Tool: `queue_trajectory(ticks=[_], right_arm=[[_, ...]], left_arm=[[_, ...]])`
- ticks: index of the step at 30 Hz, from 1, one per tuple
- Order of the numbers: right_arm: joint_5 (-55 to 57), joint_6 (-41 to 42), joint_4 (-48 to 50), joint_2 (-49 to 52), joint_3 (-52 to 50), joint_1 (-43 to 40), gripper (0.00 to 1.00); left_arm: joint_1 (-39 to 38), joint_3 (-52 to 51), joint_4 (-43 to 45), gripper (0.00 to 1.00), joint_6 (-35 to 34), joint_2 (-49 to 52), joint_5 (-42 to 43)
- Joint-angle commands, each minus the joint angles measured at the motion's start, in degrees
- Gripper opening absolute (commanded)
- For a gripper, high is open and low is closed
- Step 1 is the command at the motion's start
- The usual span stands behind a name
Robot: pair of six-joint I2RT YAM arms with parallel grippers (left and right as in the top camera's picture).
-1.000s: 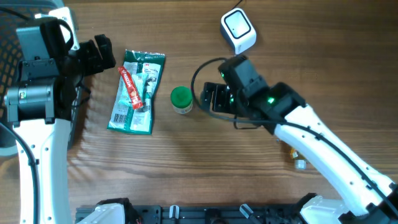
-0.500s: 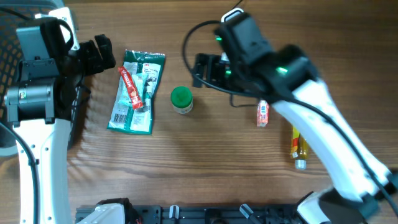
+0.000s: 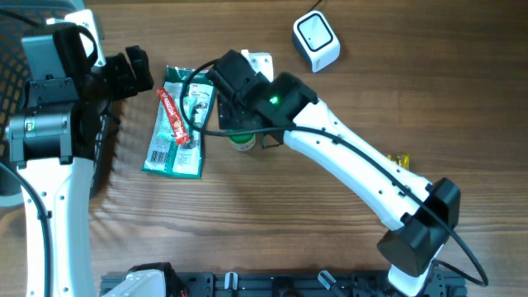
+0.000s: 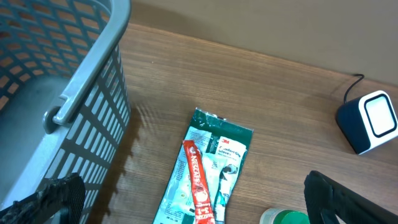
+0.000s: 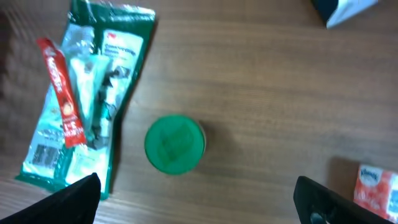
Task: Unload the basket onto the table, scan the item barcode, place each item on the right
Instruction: 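Move the right gripper left above the green-lidded Knorr jar, then lower the right gripper and close it on the jar's green lid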
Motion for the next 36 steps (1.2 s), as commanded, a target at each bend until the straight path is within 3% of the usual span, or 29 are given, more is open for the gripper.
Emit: queue_trajectory(ticks=[1,24,32,36], right_arm=[[3.15,-1.27,2.14,1.29,0.79,0.96,1.00],[-6.05,-3.41,5.88,17.59,0.74,0.37,1.00],[-13.90,-3.43,5.62,19.98,0.37,-4.17,1.00],[-14.84,-3.48,5.35,19.98,0.37,-4.52,0.88]], left_arm=[[0.15,0.48,0.13,1.00,0.48,0.09,-0.33],[0.15,0.48,0.13,1.00,0.48,0.09,-0.33],[0.15,0.48,0.13,1.00,0.48,0.09,-0.33],[0.15,0.48,0.11,1.00,0.48,0.09,-0.33]])
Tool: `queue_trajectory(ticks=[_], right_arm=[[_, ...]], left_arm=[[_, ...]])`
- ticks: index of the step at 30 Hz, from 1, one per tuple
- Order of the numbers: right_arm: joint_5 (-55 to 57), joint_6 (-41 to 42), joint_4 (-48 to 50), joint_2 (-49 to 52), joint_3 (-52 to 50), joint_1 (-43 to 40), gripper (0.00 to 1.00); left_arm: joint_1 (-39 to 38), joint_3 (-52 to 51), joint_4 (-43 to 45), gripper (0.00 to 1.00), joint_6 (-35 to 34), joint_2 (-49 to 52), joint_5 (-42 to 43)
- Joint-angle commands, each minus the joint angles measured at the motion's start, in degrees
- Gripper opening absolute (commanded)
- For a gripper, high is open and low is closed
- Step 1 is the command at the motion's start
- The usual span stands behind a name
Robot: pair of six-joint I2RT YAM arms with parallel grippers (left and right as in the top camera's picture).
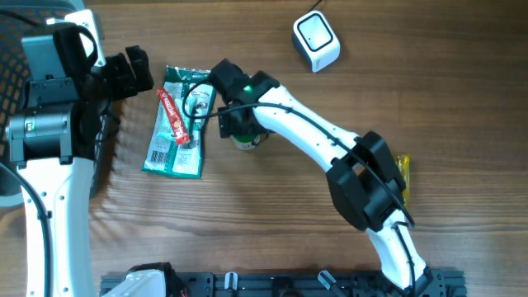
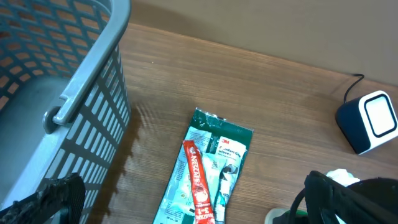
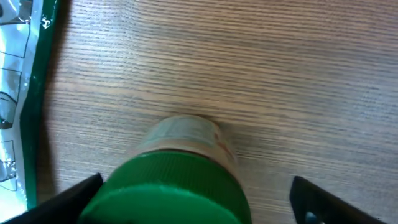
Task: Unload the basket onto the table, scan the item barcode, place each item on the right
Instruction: 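Lower the right gripper and close it on the jar's green lid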
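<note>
A jar with a green lid [image 3: 180,183] stands upright on the wooden table, and in the overhead view the jar [image 1: 246,140] is partly under my right arm. My right gripper [image 3: 196,208] is open and low over it, one finger on each side of the lid. In the overhead view the right gripper [image 1: 234,115] sits just right of a green packet [image 1: 176,124]. The white barcode scanner [image 1: 316,38] stands at the back of the table, also visible as the scanner [image 2: 373,121] in the left wrist view. My left gripper [image 2: 193,208] is open and holds nothing, beside the basket.
A red sachet [image 1: 172,115] lies across the green packet [image 2: 208,168]. A grey mesh basket [image 2: 68,81] fills the left side. A small yellow item [image 1: 402,165] lies at the right. A white object [image 2: 342,177] peeks out behind my right arm.
My right gripper has come down from high above the jar to lid level, its fingers now astride the green lid. The left arm, packet, sachet and scanner are unchanged.
</note>
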Motion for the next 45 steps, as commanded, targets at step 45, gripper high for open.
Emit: queue_trajectory(ticks=[45], right_arm=[[-2.25,-10.88,-14.34,0.70,0.37,-4.48,1.00]], left_arm=[[0.15,0.48,0.11,1.00,0.46,0.09,-0.33]])
